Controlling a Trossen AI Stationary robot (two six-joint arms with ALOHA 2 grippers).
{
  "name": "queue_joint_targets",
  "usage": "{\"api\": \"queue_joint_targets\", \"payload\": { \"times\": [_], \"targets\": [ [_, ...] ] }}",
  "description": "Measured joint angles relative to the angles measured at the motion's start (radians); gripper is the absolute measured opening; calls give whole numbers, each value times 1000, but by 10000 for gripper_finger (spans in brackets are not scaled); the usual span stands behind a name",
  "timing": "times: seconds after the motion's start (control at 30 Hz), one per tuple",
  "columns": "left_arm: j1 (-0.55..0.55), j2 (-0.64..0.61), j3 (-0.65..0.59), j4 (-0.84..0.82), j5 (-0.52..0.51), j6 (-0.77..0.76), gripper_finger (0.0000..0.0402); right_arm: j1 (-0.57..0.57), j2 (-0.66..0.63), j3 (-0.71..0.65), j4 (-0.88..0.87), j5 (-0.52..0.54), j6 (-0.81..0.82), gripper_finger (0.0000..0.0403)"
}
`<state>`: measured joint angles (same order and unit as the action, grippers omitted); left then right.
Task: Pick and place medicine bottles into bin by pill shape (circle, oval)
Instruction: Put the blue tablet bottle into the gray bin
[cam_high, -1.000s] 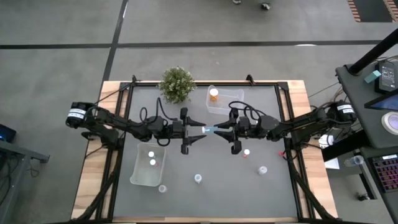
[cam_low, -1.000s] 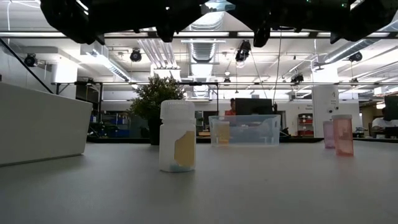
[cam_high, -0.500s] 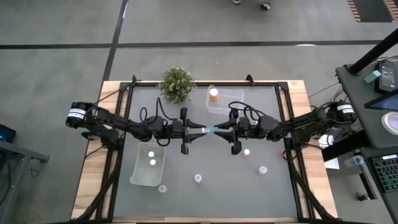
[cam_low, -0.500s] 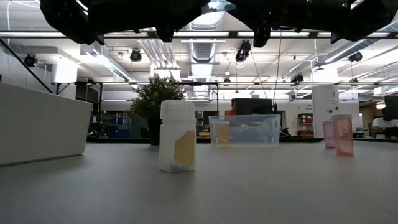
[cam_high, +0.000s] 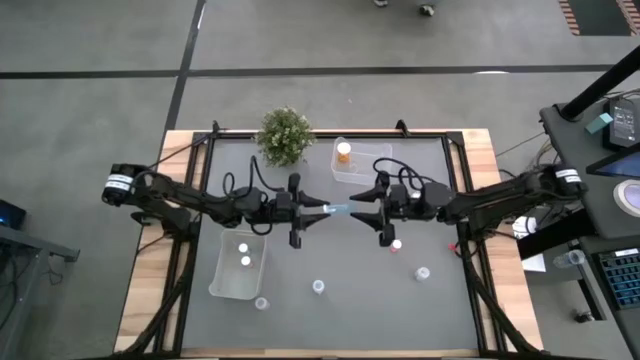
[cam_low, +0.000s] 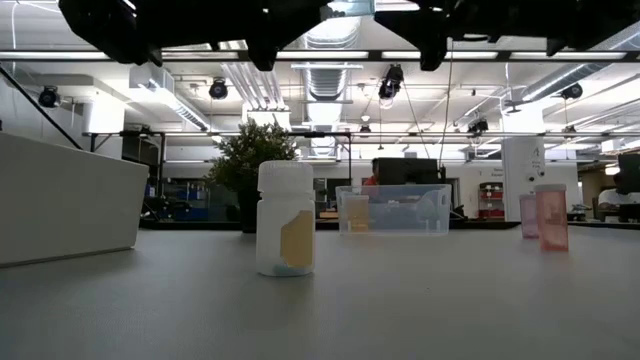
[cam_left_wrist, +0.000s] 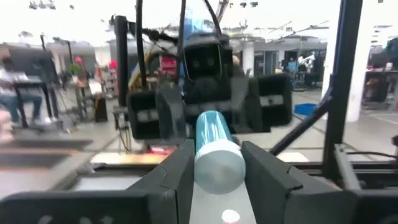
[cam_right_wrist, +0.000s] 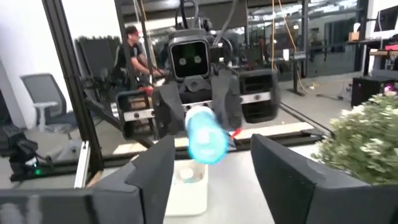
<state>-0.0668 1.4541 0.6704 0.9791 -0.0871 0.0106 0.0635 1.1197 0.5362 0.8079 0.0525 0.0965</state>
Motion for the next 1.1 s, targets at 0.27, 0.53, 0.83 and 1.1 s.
{"api": "queue_joint_targets", "payload": {
  "times": [0.27,0.53,0.83,1.1],
  "targets": [
    [-37,-115,120,-579,-25,-187,99,-35,-235,42,-399,15,-18,225],
    [-80,-137,486,-1544,-53,-332,98,-45,-303,106,-602,99,-102,226],
    [-183,-87,667,-2171,-45,-656,98,-45,-287,102,-639,107,-140,224],
    [-378,-91,641,-2393,-27,-926,98,-45,-272,102,-670,107,-137,224]
  ]
}}
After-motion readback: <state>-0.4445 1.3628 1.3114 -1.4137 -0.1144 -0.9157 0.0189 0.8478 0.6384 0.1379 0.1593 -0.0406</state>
